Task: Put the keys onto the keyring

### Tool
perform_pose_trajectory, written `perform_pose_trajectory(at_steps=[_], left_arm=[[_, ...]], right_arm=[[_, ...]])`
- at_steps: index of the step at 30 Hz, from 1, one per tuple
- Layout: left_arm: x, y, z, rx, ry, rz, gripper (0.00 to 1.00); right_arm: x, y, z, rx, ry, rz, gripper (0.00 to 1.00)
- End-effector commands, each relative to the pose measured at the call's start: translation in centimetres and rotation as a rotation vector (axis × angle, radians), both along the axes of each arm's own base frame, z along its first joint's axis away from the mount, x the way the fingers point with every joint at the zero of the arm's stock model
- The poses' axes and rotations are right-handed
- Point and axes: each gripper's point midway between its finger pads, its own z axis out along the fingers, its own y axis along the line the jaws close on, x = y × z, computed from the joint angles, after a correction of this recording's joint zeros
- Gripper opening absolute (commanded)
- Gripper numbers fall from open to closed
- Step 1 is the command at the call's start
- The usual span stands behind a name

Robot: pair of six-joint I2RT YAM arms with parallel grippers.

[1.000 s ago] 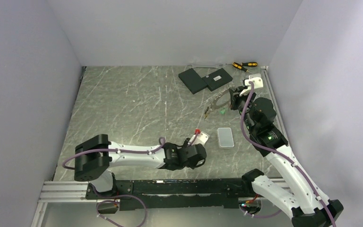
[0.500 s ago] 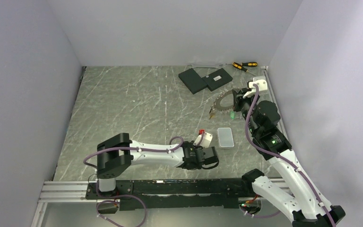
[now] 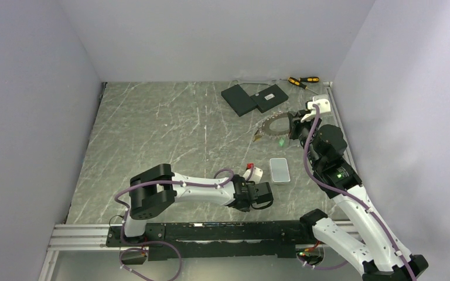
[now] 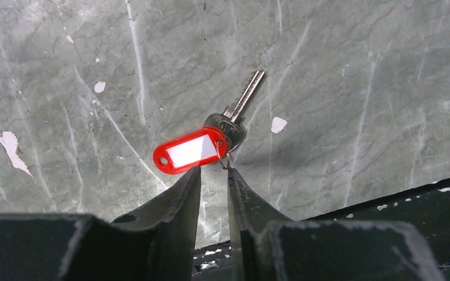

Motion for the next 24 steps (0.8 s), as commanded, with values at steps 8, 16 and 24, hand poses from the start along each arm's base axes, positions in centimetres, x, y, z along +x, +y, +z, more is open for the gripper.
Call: perform_pose_trajectory(at_steps=[8,16,24], left_arm=[[-0.30,-1.65,0.02,-0.053,0.024,-0.029,0.27],[-0.23,-1.65,-0.12,-0.038,0.024,-0.021,0.22],[-0.16,-1.67,-0.32,-0.038,0.027,-0.021,0.15]], right_arm=[[-0.56,-0.18,3.98,0.063,-0.107,0.004,0.00],[-0.59,-0.18,3.99,0.061,-0.107,0.005,0.00],[-0.63,-0.10,4.11,0.064,-0.109,0.010,0.00]])
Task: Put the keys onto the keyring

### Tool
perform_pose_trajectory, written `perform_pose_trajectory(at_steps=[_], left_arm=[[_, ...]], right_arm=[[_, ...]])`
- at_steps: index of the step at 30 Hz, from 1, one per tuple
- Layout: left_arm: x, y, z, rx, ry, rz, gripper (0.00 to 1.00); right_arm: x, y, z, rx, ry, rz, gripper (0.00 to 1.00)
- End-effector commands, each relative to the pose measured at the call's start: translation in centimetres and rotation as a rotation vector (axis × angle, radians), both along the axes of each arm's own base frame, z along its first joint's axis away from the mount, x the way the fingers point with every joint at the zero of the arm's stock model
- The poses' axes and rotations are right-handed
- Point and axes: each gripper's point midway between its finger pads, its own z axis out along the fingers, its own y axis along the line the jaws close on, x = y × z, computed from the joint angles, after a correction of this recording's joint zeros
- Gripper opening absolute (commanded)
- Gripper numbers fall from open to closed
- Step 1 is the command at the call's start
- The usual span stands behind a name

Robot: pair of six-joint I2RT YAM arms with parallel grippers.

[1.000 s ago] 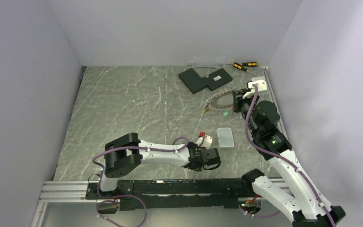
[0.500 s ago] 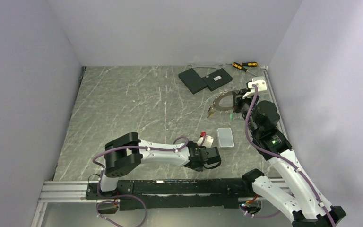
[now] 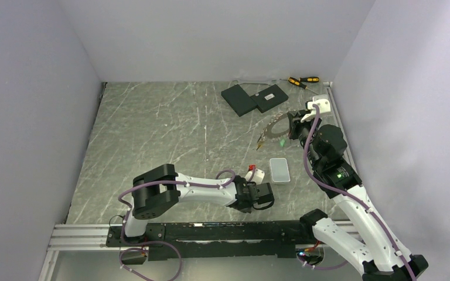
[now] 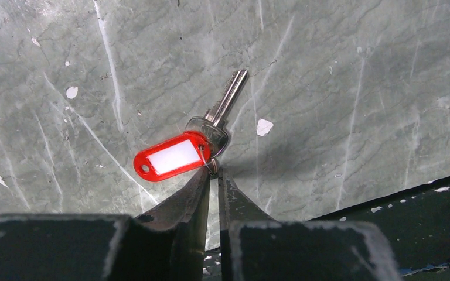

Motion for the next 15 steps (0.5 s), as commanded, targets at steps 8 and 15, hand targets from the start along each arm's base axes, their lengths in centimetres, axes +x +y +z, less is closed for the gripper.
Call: perform_pose_trajectory(at_steps=[8,15], left_arm=[[0.47,-1.05,0.54,-0.032,-0.007,0.003,0.19],[0.56,-1.28,0.30,-0.025,-0.008,0.003,0.20]], right_arm=[[-0.64,0.09,4.25,0.069,-0.108,0.019,0.00],[-0.68,0.18,4.15,0.071,-0.103,0.024,0.00]])
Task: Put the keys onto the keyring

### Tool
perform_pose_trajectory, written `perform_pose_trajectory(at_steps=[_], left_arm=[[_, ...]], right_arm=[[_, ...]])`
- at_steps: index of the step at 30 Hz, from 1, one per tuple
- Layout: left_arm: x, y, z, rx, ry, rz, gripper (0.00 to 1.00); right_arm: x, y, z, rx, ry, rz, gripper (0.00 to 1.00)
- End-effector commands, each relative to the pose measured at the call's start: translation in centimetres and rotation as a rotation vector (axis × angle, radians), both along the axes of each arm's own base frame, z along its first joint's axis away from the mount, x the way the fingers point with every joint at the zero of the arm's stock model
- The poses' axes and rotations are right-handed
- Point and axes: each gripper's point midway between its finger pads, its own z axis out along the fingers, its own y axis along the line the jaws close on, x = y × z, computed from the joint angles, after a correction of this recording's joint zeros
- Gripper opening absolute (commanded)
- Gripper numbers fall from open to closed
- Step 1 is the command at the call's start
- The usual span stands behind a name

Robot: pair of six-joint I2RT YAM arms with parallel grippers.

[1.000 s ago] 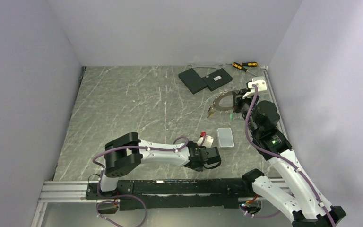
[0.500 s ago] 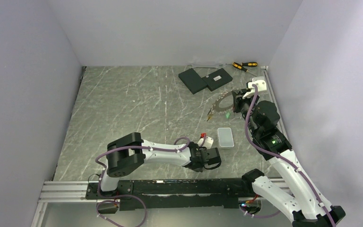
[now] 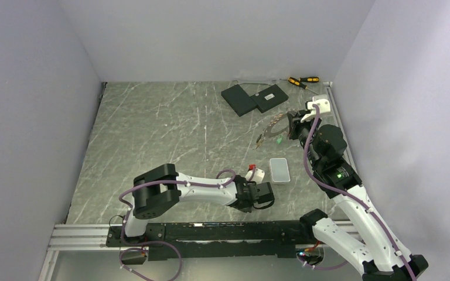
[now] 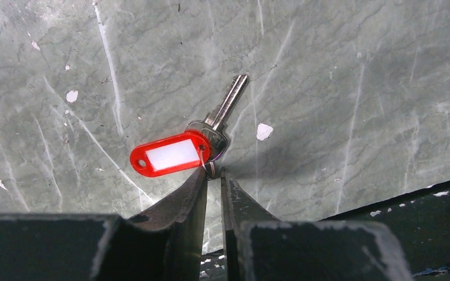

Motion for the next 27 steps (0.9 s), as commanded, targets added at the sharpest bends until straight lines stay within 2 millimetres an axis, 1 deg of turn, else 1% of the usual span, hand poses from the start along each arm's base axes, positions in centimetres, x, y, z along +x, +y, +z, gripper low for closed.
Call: perform_pose_trajectory(at_steps=[1,3,4,8,13,21,27], left_arm=[[0.4,-1.2,0.3,-0.022,-0.006,0.001,0.20],[0.4,-1.2,0.3,-0.020,-0.005,0.000,0.17],[0.4,-1.3,0.3,-0.020,-0.006,-0.002,0.15],[0.6,-1.5,0.3,-0.027,-0.010,-0.009,0.00],[0.5,-1.5,0.7,-0.054,-0.015,-0.018,0.00],[0.4,-1.6,2.6,-0.161,-0.047,-0.096,0.00],[1.2,-0.1,4.5,-0.145,-0.125,-0.145,0.00]], right_arm=[[-0.7,0.1,4.3,0.072,-0.108,0.018,0.00],[-0.6,0.1,4.2,0.073,-0.108,0.018,0.00],[-0.6,0.1,4.1,0.072,-0.108,0.018,0.00],[-0.5,0.1,4.0,0.066,-0.101,0.017,0.00],[-0.7,0.1,4.2,0.070,-0.100,0.021,0.00],[-0.6,-0.1,3.9,0.053,-0.091,0.008,0.00],[-0.4,-0.2,4.7,0.051,-0.102,0.001,0.00]])
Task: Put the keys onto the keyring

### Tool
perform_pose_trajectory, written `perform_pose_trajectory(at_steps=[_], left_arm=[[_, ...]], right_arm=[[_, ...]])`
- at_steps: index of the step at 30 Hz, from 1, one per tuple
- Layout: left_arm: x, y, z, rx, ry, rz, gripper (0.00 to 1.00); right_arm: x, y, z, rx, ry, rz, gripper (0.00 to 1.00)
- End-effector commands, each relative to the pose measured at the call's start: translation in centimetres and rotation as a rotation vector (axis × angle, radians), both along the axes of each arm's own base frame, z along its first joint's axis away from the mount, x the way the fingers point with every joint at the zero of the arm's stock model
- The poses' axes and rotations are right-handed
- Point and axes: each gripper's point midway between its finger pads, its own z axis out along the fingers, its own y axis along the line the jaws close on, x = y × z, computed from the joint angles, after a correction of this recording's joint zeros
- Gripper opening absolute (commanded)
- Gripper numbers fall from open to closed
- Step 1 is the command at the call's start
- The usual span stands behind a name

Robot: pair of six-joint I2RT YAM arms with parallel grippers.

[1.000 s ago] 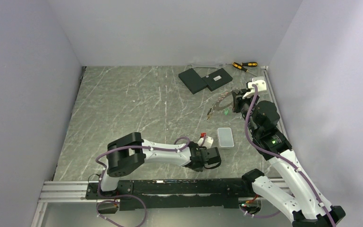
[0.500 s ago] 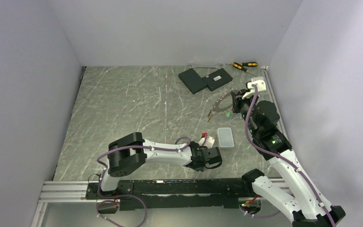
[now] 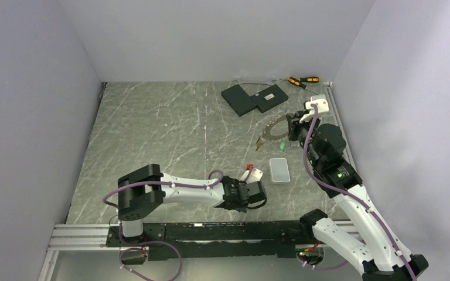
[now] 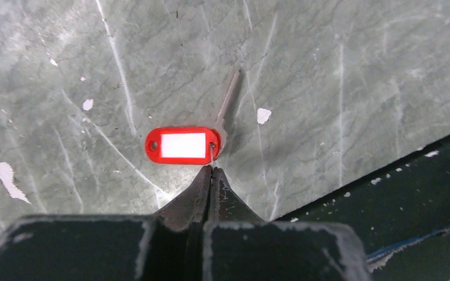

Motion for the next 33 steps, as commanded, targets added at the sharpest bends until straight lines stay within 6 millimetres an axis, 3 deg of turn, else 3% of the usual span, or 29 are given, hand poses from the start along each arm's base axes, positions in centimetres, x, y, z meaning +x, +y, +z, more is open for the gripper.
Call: perform_pose_trajectory(at_steps=[1,7,12,22,28,33], left_arm=[[1.2,-0.5,3.9,-0.077,-0.097,-0.060,0.00],[0.9,-0.3,8.1,-0.200,-0.204,-0.232,0.00],[0.0,0.8,10.2,-0.224,-0.276,-0.434,0.00],[-1.0,5.1,15.3,-0.292,-0.457,-0.682,0.00],[-0.1,6.8,17.9,-0.244,-0.555,-0.772,0.00],[2.5,8.4,19.7,-0.171,-0.669,-0.770,0.00]], right_arm=[[-0.1,-0.4,5.7,0.062,-0.139,-0.015,0.00],[0.1,-0.3,6.3,0.069,-0.150,-0.014,0.00],[0.2,0.0,6.4,0.068,-0.150,0.000,0.00],[-0.2,-0.5,5.5,0.026,-0.136,-0.010,0.00],[-1.0,0.8,4.3,-0.013,-0.113,0.079,0.00],[-2.0,2.4,3.2,-0.045,-0.096,0.199,0.00]])
